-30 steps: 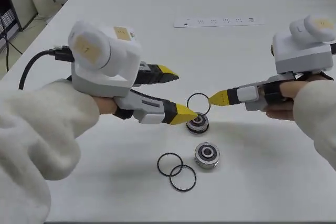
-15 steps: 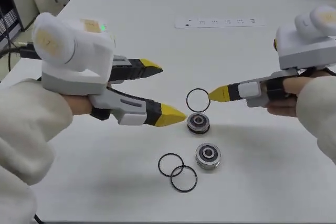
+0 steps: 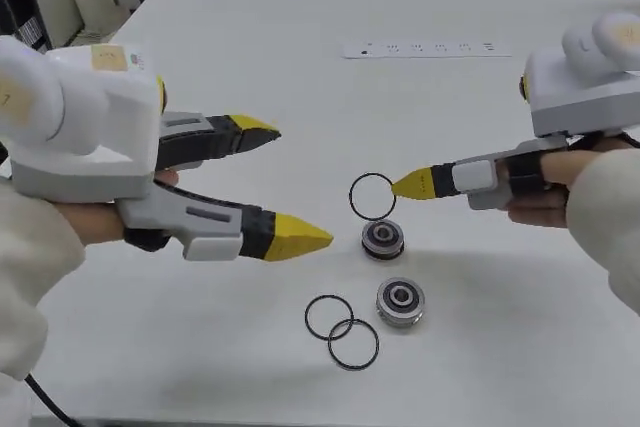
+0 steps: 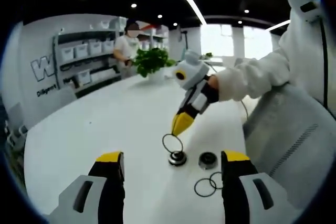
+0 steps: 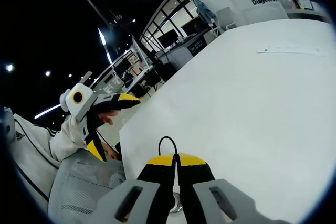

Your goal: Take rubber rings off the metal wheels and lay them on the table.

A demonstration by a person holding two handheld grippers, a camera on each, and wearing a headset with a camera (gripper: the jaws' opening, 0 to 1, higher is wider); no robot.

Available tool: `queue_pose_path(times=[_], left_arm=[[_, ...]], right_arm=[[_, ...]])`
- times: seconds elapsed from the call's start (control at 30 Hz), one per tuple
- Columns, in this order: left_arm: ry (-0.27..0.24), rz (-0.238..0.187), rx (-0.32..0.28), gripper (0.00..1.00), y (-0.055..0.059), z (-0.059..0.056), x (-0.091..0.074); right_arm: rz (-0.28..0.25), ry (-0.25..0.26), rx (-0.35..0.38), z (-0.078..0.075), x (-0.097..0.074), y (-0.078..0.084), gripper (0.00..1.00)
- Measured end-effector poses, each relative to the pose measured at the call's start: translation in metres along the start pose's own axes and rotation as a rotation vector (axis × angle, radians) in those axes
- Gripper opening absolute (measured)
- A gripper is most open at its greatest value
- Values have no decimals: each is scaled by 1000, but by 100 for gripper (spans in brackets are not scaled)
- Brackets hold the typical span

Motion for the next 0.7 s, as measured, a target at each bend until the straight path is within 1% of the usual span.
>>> queue_pose_path(times=[0.13, 0.23, 0.37, 0.43, 0.53, 0.7], left_arm=[[5, 4, -7, 78, 6, -7, -7], [6, 0, -13, 79, 12, -12, -12], [7, -12, -32, 84, 21, -20, -21], [9, -10, -51, 86, 25, -22, -24], [4, -7, -58, 89, 29, -23, -26], [-13, -19, -84, 100, 32, -21, -28]], right_arm=[[18, -13, -7, 6, 4, 2, 0], [30, -21, -12, 9, 7, 4, 0], [52, -32, -18, 13, 12, 8, 0], [63, -35, -19, 15, 14, 10, 0], [83, -39, -21, 17, 18, 14, 0], [120, -48, -28, 21, 25, 21, 0]])
Point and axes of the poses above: the centre of the closed fingertips' face, and the gripper's own axes: x roughly forward along the fingers, z roughly to its left, y roughly out of its underside, the point moved 5 cm from there along -x, roughly backward along the fingers, and after that the axes turned 6 degrees about -y, right-handed, at the moved point
